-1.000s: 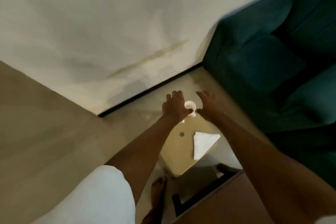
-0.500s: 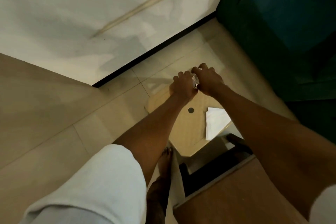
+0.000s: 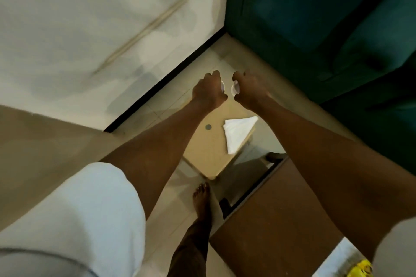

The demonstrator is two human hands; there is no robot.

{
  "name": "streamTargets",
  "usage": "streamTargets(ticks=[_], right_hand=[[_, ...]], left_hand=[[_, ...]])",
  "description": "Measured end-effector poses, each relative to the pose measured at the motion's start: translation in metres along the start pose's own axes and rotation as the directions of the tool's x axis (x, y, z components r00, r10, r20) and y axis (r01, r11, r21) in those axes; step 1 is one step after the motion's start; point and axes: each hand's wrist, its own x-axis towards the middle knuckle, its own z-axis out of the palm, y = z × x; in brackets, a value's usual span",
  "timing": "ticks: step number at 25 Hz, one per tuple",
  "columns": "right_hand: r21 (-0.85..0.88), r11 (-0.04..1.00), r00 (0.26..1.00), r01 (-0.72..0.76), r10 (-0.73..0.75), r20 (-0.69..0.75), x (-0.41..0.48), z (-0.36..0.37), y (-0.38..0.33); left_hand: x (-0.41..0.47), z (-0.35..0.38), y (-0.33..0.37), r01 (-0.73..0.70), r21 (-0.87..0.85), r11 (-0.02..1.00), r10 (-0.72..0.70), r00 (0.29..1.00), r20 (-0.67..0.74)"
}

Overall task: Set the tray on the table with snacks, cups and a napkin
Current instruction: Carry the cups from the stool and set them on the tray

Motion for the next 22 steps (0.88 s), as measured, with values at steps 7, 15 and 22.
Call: streamTargets(ticks=[7, 15, 22], right_hand=[[0.099, 0.974, 0.957, -0.203, 0.219, -0.193, -0.157, -0.158, 0.136], [0.165, 0.879, 0.806, -0.448, 0.477, -0.350, -0.422, -0.200, 0.332], [0.289, 0.725, 0.701, -0.625, 0.684, -0.201, -0.604, -0.135, 0.426]], left_hand=[[-0.092, -0.037, 0.223, -0.337, 0.040, 0.941, 0.338, 0.941, -0.016], [-0.269, 0.065, 0.451, -0.562, 0.034, 0.826, 0.561, 0.827, 0.045], [-0.397, 0.175, 0.536, -0.647, 0.019, 0.762, 0.631, 0.749, 0.201]])
